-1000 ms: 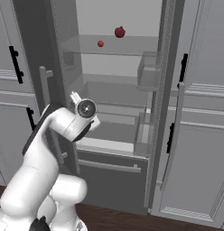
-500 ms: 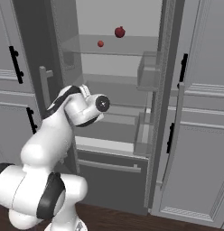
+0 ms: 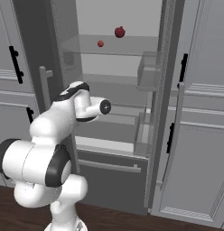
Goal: Take the strawberry from the fridge and place it on top of the pancake, located on the dining counter.
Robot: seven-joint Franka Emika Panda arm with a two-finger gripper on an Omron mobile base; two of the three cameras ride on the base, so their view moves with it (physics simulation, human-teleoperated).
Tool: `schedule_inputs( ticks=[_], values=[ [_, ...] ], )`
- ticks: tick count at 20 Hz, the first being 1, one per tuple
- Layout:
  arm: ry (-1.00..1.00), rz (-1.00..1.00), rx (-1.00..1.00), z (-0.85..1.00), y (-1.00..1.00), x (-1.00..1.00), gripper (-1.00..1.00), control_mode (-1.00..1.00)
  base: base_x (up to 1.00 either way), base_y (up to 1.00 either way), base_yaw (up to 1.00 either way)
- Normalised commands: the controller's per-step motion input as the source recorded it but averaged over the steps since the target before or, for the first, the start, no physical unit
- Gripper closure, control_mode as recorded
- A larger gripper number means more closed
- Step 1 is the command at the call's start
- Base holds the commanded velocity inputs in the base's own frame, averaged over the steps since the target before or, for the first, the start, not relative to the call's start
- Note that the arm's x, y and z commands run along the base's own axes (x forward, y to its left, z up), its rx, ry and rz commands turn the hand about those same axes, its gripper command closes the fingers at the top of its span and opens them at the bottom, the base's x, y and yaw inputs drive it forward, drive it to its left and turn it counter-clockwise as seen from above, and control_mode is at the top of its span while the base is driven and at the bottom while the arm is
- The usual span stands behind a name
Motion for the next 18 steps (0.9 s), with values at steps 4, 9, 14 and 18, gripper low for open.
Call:
schedule_inputs(
  ticks=[4, 9, 14, 18],
  values=[
    [0.01, 0.12, 0.09, 0.00, 0.44, -0.10, -1.00, -1.00, 0.00, 0.00, 0.00],
    [0.03, 0.14, 0.09, 0.00, 0.44, -0.24, -1.00, -1.00, 0.00, 0.00, 0.00],
    [0.02, 0.16, 0.08, 0.00, 0.46, -0.36, -1.00, -1.00, 0.00, 0.00, 0.00],
    [0.02, 0.19, 0.06, 0.00, 0.51, -0.44, -1.00, -1.00, 0.00, 0.00, 0.00]
  ],
)
